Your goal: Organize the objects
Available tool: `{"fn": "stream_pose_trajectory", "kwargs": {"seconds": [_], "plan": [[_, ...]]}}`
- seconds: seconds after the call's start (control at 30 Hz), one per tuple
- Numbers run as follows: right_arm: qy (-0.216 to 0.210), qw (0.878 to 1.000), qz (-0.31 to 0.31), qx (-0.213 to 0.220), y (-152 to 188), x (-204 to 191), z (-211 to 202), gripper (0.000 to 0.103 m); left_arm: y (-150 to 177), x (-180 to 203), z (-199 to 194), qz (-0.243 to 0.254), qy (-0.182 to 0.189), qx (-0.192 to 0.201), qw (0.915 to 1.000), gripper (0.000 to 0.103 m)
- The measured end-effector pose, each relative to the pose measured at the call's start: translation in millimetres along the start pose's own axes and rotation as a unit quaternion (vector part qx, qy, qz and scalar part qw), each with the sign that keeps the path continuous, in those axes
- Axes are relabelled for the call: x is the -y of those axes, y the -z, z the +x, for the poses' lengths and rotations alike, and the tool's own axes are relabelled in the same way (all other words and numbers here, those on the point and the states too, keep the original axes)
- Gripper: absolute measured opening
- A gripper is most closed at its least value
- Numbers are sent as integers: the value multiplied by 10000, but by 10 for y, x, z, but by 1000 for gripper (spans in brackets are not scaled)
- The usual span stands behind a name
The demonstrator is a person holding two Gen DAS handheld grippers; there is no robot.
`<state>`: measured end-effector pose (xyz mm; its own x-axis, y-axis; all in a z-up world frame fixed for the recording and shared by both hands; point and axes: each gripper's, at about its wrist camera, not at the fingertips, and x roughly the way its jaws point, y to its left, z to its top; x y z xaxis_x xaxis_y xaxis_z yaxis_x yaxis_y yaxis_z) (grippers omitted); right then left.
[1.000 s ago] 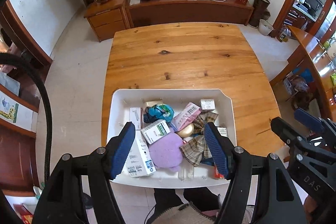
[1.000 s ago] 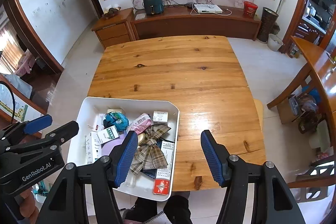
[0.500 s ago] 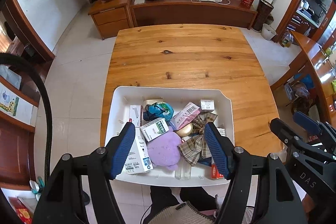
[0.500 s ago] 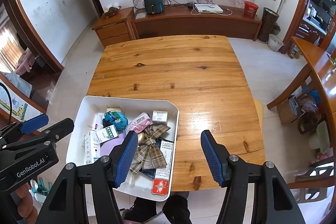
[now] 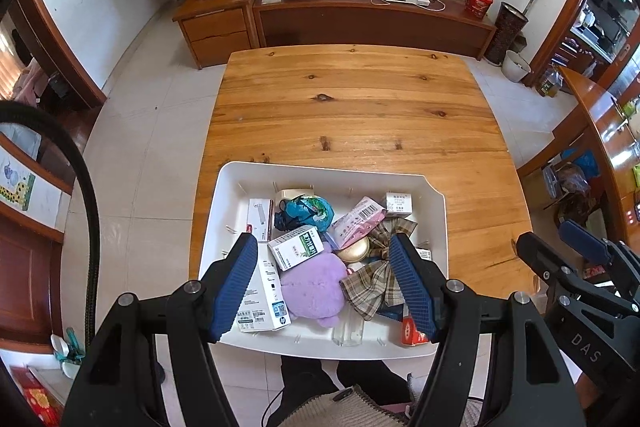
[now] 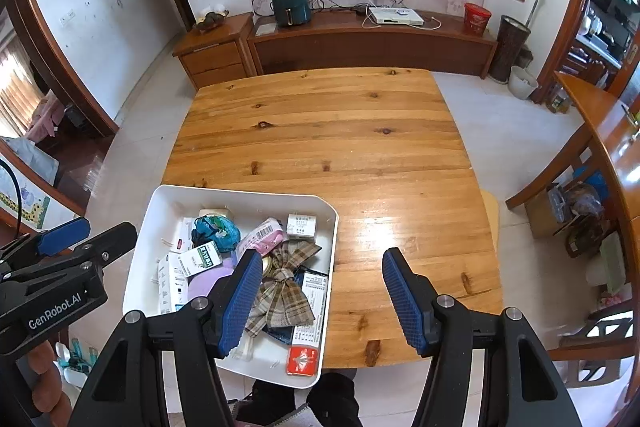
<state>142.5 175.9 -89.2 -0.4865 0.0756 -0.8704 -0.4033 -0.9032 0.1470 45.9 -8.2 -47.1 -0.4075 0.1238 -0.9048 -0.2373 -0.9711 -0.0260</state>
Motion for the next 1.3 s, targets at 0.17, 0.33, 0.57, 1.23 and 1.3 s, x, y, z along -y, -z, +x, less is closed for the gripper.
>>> {"fn": "stream_pose_trajectory", "kwargs": {"seconds": [0.17,0.33,0.57,1.23,1.3], "plan": [[-17,10000,2,-3,-14,0,22,63,-24,-5,15,-44,-8,6,10000,72],[-42,10000,-55,-19,-62,-22,64,63,-41,-2,36,-69,-31,-6,10000,72],[-52,10000,-59,-51,-103,-40,117,63,-71,-52,64,-148,-93,-38,9998,72],[-64,9999,49,-126,-156,-49,217,63,-160,-88,138,-56,-82,-107,9999,72],[-74,9998,71,-143,-155,-47,222,63,-157,-82,139,-42,-82,-116,9999,72]]}}
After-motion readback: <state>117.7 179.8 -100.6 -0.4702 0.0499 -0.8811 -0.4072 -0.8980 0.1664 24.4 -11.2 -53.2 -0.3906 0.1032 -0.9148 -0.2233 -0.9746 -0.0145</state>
